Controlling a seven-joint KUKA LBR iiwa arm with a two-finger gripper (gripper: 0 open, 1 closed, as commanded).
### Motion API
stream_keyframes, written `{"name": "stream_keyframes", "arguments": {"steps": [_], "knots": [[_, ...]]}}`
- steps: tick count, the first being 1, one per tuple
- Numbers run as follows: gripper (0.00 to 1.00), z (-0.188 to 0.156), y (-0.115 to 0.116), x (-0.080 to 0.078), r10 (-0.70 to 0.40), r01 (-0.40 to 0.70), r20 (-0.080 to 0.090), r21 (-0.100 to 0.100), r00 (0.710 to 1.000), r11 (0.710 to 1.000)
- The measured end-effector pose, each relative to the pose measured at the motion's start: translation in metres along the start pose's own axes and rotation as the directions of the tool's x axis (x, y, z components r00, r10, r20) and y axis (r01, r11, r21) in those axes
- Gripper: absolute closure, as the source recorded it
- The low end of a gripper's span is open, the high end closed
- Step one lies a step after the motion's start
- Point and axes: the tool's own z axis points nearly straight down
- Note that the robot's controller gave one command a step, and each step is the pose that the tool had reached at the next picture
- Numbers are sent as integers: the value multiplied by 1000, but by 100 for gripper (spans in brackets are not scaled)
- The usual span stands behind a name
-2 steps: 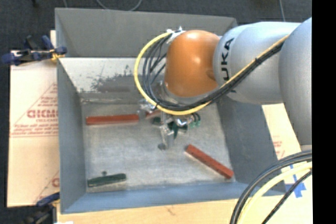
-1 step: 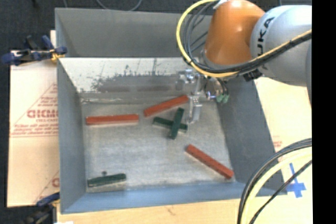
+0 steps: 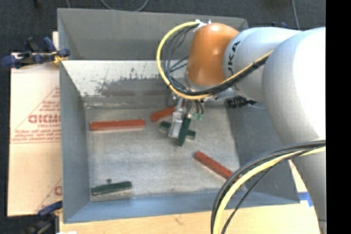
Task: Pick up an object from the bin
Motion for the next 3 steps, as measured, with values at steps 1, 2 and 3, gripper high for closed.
{"name": "stream_keyframes", "arguments": {"steps": [1, 2, 3], "knots": [[100, -7, -1, -4, 2, -2, 11, -1, 1000, 1000], [100, -130, 17, 12, 5, -5, 16, -4, 1000, 1000], [0, -124, 16, 13, 5, -5, 7, 0, 1000, 1000]]}}
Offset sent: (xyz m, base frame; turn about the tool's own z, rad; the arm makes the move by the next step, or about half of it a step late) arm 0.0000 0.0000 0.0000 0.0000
